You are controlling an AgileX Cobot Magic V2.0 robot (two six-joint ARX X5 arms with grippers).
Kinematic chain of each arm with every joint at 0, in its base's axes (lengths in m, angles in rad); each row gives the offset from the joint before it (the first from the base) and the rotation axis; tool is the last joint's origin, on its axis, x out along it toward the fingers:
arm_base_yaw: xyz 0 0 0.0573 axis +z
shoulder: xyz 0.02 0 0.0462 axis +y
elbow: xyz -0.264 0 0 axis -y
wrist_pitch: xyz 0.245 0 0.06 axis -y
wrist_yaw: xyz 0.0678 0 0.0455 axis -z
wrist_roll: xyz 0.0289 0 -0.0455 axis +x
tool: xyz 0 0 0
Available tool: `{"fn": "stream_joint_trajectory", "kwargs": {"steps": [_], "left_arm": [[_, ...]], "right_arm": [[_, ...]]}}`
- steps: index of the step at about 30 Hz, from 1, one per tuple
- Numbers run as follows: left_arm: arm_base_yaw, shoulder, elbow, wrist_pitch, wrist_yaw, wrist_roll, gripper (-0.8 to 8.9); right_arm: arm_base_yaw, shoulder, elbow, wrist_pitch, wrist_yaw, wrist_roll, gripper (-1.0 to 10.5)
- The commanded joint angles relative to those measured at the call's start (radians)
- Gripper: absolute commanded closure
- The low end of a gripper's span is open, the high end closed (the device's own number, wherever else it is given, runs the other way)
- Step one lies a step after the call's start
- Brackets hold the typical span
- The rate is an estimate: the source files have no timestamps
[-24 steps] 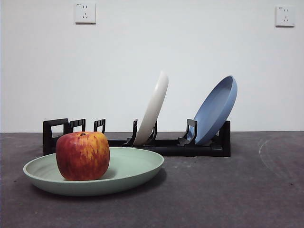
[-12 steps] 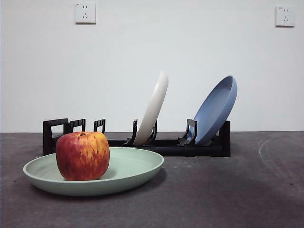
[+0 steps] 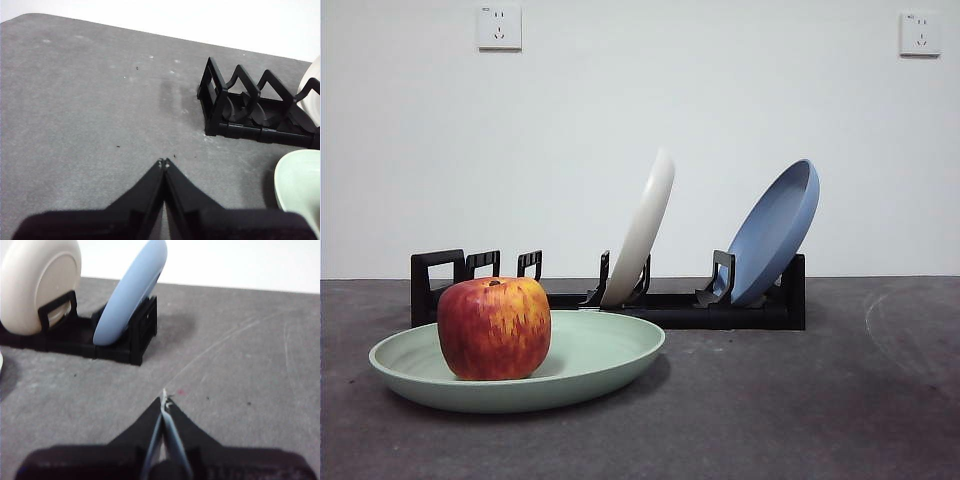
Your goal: Take the green plate from the plate rack,put the plate on the table,take the apple from the table,put the apple in the plate
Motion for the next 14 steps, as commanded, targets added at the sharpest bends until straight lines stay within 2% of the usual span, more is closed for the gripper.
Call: {"fn": "stream_joint_trajectory", "kwargs": {"steps": [1, 10, 12, 14], "left_arm": [[-0.002, 0.001, -0.007, 0.010, 0.005, 0.010, 8.17], [-0.002, 0.001, -0.007, 0.010, 0.005, 0.010, 8.17], [-0.002, 0.001, -0.007, 0.010, 0.005, 0.010, 8.17], [-0.002, 0.001, -0.007, 0.010, 0.005, 0.010, 8.17]], "right_arm": [[-0.001, -0.040, -0.011, -0.053, 0.001, 0.006, 9.5], [-0.001, -0.096, -0.011, -0.067, 0.005, -0.007, 9.5], [-0.001, -0.096, -0.011, -0.065, 0.005, 0.029, 9.5], [-0.001, -0.095, -0.011, -0.064, 0.005, 0.034, 9.5]]}}
